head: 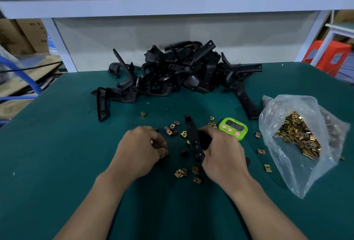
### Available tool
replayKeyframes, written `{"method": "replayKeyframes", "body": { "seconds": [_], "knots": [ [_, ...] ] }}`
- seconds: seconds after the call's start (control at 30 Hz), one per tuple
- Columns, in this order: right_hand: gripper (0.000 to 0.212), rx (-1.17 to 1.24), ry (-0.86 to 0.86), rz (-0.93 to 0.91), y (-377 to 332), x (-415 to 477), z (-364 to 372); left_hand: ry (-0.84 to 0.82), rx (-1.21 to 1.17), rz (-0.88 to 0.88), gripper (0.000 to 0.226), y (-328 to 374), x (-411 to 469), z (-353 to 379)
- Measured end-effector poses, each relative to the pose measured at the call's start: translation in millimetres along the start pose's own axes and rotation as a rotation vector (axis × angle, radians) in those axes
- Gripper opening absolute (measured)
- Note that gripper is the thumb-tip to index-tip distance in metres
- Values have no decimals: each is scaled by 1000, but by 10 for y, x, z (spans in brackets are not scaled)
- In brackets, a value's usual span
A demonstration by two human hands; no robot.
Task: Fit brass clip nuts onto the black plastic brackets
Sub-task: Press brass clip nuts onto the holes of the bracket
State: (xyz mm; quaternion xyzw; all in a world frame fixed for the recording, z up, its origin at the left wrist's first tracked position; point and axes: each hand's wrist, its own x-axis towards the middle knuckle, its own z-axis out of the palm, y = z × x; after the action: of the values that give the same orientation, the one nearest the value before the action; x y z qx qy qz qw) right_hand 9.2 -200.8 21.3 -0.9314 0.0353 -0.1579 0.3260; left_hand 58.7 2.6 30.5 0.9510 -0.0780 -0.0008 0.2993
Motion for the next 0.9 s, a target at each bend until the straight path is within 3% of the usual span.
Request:
{"method": "replayKeyframes", "body": {
  "seconds": [0.23, 0.4, 0.5, 0.77, 0.9],
  "knots": [
    [30, -25, -11, -21, 24, -3, -1, -23, -187, -24, 23, 38, -25, 91],
    [20, -192, 36, -64, 34, 15, -1, 15, -1017, -147, 18, 231, -79, 145],
    [19, -253, 95, -49, 17, 31, 13, -96, -1254, -212, 13, 275, -117, 159],
    [27, -335, 207, 10, 15, 57, -24, -167, -1296, -285, 38, 297, -128, 151],
    [25, -393, 138, 14, 38, 48, -7, -165, -1284, -284, 38, 286, -126, 160]
  ]
}}
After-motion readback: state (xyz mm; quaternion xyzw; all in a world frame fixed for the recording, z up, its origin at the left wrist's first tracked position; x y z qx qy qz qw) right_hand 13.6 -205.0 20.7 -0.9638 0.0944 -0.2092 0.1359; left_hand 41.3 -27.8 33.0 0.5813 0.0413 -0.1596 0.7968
